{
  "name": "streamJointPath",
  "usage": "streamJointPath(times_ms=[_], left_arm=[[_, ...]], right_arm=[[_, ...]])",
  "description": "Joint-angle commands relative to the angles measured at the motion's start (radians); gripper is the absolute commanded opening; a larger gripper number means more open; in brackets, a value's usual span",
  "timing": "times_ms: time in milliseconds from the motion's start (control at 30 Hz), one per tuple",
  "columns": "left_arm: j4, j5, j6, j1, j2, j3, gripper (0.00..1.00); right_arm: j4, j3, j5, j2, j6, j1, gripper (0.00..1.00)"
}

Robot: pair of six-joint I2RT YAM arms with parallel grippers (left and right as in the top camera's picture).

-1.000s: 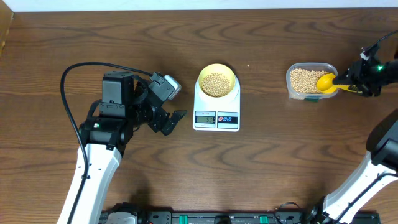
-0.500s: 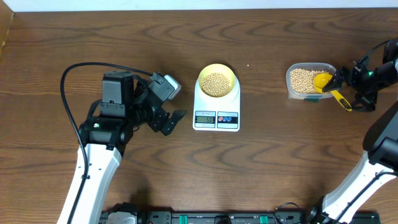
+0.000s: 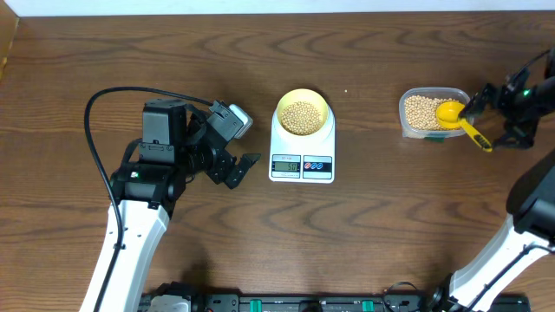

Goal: Scoop item into bowl and weigh 50g on scale

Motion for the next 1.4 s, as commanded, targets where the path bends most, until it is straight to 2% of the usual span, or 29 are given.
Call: streamJointPath(times_ms=[0,267,467,767,1367], left_arm=[[0.001,0.005,0.01,0.003,0.007,-0.004,0.98],[0.001,0.005,0.01,0.003,0.007,-0.004,0.98],[0.001,0.005,0.01,0.003,0.007,-0.004,0.98],[0.001,0.005,0.01,0.003,0.007,-0.004,0.98],[0.001,0.005,0.01,0.003,0.007,-0.004,0.97]], right_arm=[[0.013,0.073,0.002,-0.15,0.069,0.003,0.99],[0.052,0.077,0.096,-0.364,0.069,0.004,0.99],[0.061,0.077,0.133,-0.451,0.037,0.004,0.99],[-0.006,0.076,0.183,-0.474,0.013,0.004,0.99],[0.003,0.076,0.056,-0.491,0.077,0.004,0.99]])
